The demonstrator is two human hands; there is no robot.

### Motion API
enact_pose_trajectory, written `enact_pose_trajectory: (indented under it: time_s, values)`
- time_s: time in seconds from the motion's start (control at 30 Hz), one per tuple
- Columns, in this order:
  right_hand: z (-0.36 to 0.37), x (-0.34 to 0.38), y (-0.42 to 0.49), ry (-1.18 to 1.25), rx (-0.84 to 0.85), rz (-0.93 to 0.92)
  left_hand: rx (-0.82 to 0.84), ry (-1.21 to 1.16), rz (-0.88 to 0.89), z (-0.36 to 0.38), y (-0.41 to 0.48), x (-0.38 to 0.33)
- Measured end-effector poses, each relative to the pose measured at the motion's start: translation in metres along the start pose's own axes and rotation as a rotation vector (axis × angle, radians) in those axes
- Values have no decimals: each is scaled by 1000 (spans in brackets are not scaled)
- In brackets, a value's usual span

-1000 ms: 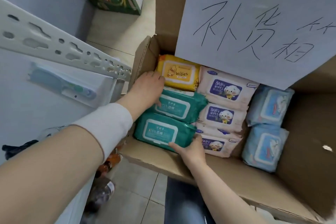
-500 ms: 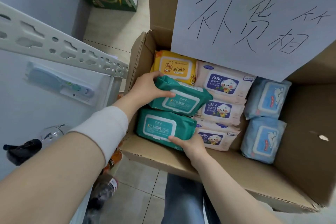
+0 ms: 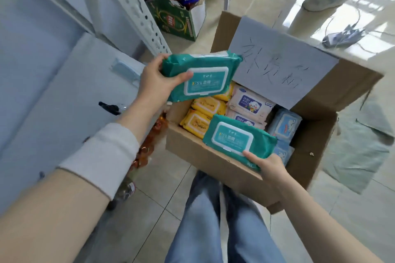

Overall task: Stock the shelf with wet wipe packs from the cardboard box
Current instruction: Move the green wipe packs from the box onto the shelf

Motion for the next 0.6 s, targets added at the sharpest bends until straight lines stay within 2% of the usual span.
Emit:
enact_pose_trajectory:
  time_s: [0.17, 0.3, 0.43, 0.6]
  values:
    - [1, 52, -96, 13, 186, -147, -212, -239, 159, -90, -111, -96]
    - [30, 119, -170, -84, 338, -356, -354, -361, 278, -176, -194, -148]
    - [91, 179, -228, -103, 470, -574, -548, -430, 356, -257, -256, -166]
    - [196, 231, -286, -92, 729, -647, -750, -452, 387, -355, -322, -144]
Point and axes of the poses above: each hand's wrist, its own y-axis towards the middle knuckle, its own z-axis out of the palm, x = y × z, the point moved 3 cm from there along y, towards the middle knuckle, and after that the axes turned 6 degrees about x, right-handed, at the moved point
